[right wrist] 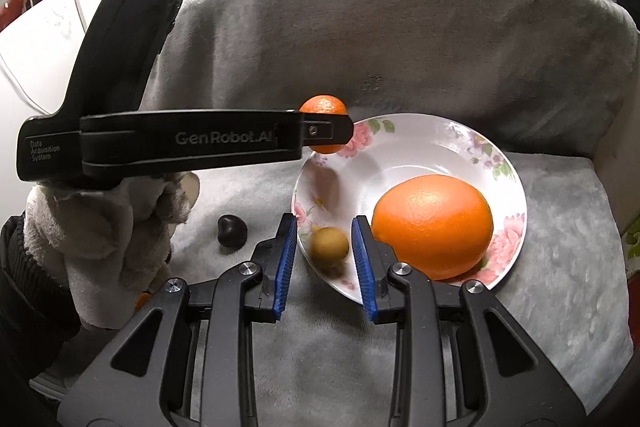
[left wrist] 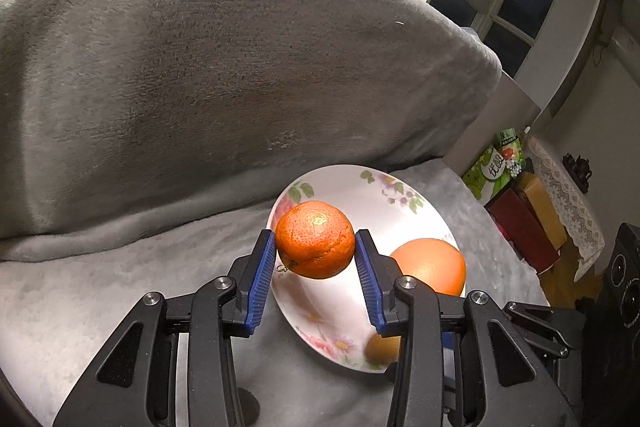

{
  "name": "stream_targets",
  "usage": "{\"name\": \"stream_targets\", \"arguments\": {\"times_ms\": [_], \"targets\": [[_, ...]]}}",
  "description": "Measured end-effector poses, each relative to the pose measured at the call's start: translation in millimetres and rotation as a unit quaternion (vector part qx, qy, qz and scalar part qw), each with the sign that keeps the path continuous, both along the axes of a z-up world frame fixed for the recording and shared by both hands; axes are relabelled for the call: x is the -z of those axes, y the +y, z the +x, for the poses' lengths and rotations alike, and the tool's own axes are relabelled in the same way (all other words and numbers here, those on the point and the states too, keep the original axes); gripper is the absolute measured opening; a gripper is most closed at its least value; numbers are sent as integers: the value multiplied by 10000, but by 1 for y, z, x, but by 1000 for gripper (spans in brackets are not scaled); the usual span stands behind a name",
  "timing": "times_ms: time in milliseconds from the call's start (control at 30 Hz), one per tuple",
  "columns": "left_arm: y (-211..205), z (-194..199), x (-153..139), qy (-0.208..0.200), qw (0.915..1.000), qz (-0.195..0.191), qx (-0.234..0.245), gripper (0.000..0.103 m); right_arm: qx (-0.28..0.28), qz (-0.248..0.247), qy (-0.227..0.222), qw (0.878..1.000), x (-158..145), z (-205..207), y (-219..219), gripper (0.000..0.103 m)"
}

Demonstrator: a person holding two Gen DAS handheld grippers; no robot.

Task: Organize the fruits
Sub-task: 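Carry the mandarin and kiwi to the plate and release both, then withdraw the left tool from the plate toward the remaining fruits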

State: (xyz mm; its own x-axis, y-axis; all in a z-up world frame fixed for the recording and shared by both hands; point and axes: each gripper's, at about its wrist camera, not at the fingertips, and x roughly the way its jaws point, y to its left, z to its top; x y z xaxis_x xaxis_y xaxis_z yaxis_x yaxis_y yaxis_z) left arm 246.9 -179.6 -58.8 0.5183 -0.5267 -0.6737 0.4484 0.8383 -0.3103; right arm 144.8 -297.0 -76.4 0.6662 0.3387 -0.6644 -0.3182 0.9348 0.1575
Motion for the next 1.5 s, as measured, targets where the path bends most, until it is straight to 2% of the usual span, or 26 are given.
{"name": "stream_targets", "arguments": {"times_ms": [33, 133, 200, 267, 333, 400, 467, 533, 633, 1067, 1500], "targets": [[0, 1, 0, 1, 10000, 1, 7, 40, -4, 0, 2, 10000, 0, 0, 0, 32], [0, 0, -2, -60, 10000, -35, -17, 50, 21, 39, -38, 10000, 0, -3, -2, 59], [0, 0, -5, -94, 9999, -95, -2, 55, 8, 81, -102, 9999, -2, -6, -3, 61], [0, 0, -8, -150, 9998, -100, -7, 70, 9, 67, -123, 9999, -3, -8, -3, 61], [-1, -1, -11, -191, 9998, -112, -23, 71, -1, 70, -140, 9999, -4, -10, -4, 64], [-1, -2, -12, -192, 9998, -95, -41, 73, -4, 74, -172, 9998, -6, -11, -4, 73], [-1, -2, -13, -152, 9998, -68, -82, 81, 18, 97, -220, 9997, -7, -15, -5, 78], [-2, -1, -13, -106, 9999, -52, -113, 81, 14, 137, -235, 9996, -8, -17, -6, 79], [-1, 0, -11, -4, 9999, -3, -172, 81, 51, 157, -270, 9995, -9, -20, -8, 89], [16, -14, -28, -165, 9994, -47, -310, 81, -11, 164, -375, 9992, -21, -27, -3, 91], [65, -44, -53, -493, 9965, -173, -654, 81, -327, 143, -397, 9986, -32, -48, 16, 91]]}}
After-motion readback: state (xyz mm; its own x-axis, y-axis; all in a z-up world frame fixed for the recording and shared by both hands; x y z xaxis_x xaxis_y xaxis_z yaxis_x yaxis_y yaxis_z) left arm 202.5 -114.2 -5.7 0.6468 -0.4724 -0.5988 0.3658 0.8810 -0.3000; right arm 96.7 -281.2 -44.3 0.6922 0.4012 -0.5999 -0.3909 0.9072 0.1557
